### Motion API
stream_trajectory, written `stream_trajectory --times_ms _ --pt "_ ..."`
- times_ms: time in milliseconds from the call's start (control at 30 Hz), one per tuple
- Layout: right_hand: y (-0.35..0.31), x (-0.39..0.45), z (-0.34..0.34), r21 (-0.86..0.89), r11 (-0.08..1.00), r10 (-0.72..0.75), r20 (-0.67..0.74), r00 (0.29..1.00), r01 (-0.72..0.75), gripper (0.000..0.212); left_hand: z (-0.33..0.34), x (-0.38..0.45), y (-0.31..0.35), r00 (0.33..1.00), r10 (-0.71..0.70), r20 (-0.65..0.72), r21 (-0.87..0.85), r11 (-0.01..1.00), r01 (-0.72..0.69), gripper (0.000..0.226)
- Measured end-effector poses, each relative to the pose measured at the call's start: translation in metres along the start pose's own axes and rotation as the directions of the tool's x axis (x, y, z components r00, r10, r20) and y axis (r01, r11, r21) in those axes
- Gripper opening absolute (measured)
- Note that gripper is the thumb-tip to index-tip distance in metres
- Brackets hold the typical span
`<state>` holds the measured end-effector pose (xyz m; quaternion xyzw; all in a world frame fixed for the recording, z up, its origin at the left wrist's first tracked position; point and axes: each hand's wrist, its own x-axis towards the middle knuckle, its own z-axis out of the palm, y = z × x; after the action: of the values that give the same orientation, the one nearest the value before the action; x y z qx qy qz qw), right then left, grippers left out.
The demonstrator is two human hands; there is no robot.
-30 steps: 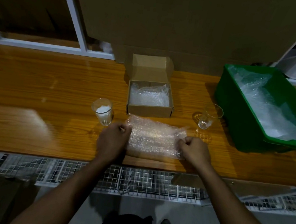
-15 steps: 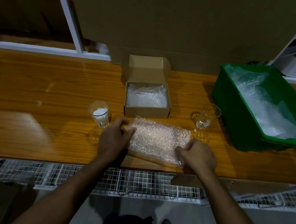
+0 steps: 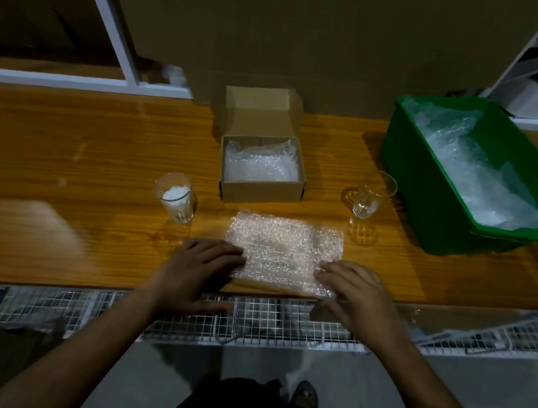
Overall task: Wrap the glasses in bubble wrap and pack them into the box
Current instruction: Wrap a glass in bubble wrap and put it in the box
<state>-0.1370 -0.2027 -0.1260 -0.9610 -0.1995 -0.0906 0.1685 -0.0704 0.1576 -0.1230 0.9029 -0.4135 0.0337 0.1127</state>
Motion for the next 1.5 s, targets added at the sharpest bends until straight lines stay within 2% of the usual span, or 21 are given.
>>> stream_trajectory --times_ms 133,267,333,433,567,700,833,933,1000,1067,1133,1167,1233,1300,1367,1433,1500 --pt "0.001 0.0 -0.008 0.219 0.976 0.025 -0.056 0.998 -0.012 0.02 0.003 -0.008 0.001 0.997 0.051 -0.061 -0.036 0.998 -0.054 0.059" --pt "0.005 -0.001 -0.012 0.358 0.923 0.152 -0.007 0.988 -0.139 0.017 0.0 -0.005 0.007 0.989 0.002 -0.15 -0.142 0.99 -0.023 0.033" --pt "0.004 0.003 -0.015 0.427 0.874 0.258 -0.004 0.966 -0.231 0.018 -0.002 0.0 0.012 0.978 -0.129 -0.165 -0.283 0.956 0.078 0.031" --pt "0.004 0.014 -0.018 0.525 0.775 0.397 0.027 0.917 -0.351 0.012 -0.007 0.013 0.018 0.911 -0.393 -0.124 -0.562 0.784 0.262 0.024" --pt "0.003 0.031 -0.019 0.51 0.718 0.534 0.034 0.845 -0.474 0.02 -0.004 0.032 0.019 0.832 -0.54 -0.127 -0.588 0.717 0.375 0.01" --pt "-0.003 0.043 -0.02 0.416 0.718 0.617 -0.012 0.786 -0.557 0.03 0.002 0.048 0.021 0.766 -0.627 -0.139 -0.557 0.689 0.463 0.019" --pt "-0.006 0.05 -0.018 0.301 0.718 0.667 -0.041 0.744 -0.628 0.013 0.003 0.062 0.027 0.707 -0.682 -0.187 -0.47 0.694 0.546 0.013" --pt "-0.008 0.053 -0.016 0.232 0.697 0.706 -0.059 0.706 -0.678 0.022 0.003 0.07 0.032 0.665 -0.715 -0.214 -0.427 0.681 0.594 0.022" --pt "-0.012 0.052 -0.017 0.195 0.71 0.701 -0.107 0.705 -0.677 0.028 0.003 0.073 0.034 0.645 -0.729 -0.228 -0.405 0.674 0.618 0.028" --pt "-0.02 0.048 -0.02 0.113 0.77 0.635 -0.225 0.739 -0.628 0.03 0.004 0.075 0.036 0.649 -0.721 -0.244 -0.371 0.687 0.624 0.03" --pt "-0.029 0.048 -0.025 -0.027 0.866 0.467 -0.319 0.825 -0.5 0.031 0.004 0.076 0.037 0.652 -0.71 -0.266 -0.348 0.701 0.623 0.03" --pt "-0.033 0.05 -0.026 -0.083 0.908 0.372 -0.293 0.881 -0.411 0.034 0.004 0.076 0.038 0.653 -0.705 -0.277 -0.337 0.707 0.622 0.029" --pt "-0.037 0.055 -0.024 -0.12 0.96 0.242 -0.11 0.964 -0.255 0.047 0.004 0.077 0.039 0.663 -0.689 -0.293 -0.309 0.725 0.616 0.028" --pt "-0.035 0.054 -0.016 -0.111 0.975 0.204 0.096 0.974 -0.193 0.059 0.004 0.076 0.04 0.673 -0.67 -0.313 -0.29 0.742 0.604 0.026" --pt "-0.03 0.048 -0.006 -0.131 0.977 0.193 0.226 0.955 -0.166 0.063 0.001 0.076 0.044 0.687 -0.62 -0.379 -0.222 0.782 0.583 0.024" --pt "-0.026 0.042 0.004 -0.165 0.976 0.183 0.264 0.947 -0.143 0.067 -0.004 0.077 0.048 0.763 -0.424 -0.488 -0.037 0.883 0.467 0.024" --pt "-0.024 0.039 0.01 -0.189 0.973 0.176 0.242 0.954 -0.132 0.07 -0.007 0.083 0.054 0.875 -0.093 -0.475 0.124 0.977 0.171 0.029"
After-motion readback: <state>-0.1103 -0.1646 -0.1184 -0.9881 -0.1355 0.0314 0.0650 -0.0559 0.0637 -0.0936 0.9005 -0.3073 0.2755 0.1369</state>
